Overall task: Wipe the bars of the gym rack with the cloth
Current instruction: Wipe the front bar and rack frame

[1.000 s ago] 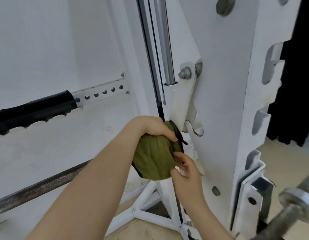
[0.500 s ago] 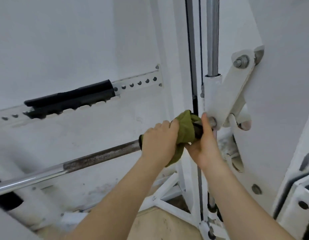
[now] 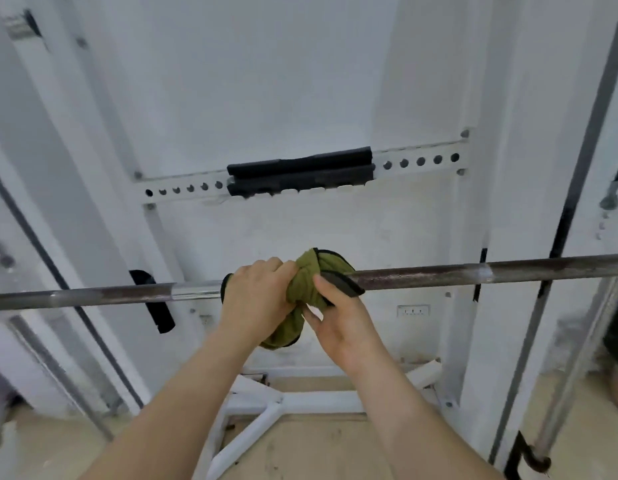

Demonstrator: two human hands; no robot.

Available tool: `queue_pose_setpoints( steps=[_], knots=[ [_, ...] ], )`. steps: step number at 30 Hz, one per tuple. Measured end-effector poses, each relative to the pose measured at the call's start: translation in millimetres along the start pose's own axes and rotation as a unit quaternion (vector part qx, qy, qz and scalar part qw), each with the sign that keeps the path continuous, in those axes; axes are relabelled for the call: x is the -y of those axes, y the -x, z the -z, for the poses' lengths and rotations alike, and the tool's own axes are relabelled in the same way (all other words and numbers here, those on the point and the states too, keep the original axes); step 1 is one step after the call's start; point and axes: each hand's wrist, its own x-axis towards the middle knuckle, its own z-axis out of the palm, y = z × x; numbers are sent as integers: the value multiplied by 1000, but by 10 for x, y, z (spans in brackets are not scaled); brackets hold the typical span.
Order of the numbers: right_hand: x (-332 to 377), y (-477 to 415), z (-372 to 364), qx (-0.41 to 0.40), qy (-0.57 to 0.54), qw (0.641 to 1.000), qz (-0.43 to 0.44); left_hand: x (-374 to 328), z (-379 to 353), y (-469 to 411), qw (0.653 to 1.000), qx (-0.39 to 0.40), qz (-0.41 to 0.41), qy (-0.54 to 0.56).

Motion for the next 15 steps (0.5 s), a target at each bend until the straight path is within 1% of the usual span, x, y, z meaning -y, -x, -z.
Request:
queue_pose_setpoints(
  steps=[3,7,9,11,13,14,15],
  knots=[
    [-478,-135,-356,10,29,999,-12,634,30,258,1000,10,21,-7],
    [-1127,-341,-975,-18,27,998,-44,1452,75,570,999,17,41,-9],
    [-1386,-421,-1282,-41,54,996,-53,1767,100,724,998,9,62,11],
    [-1578,-430,-1515,-75,112,990,-52,1921,167,856,996,22,66,47],
    [-1675,-357,-1631,-105,207,972,-45,1960,229,985,991,46,69,105],
    [-1675,-304,-1654,-109,261,958,-37,1951,298,1039,984,54,79,153],
    [-1635,-264,-1665,-106,315,943,-16,1934,392,1055,969,55,101,219]
  ],
)
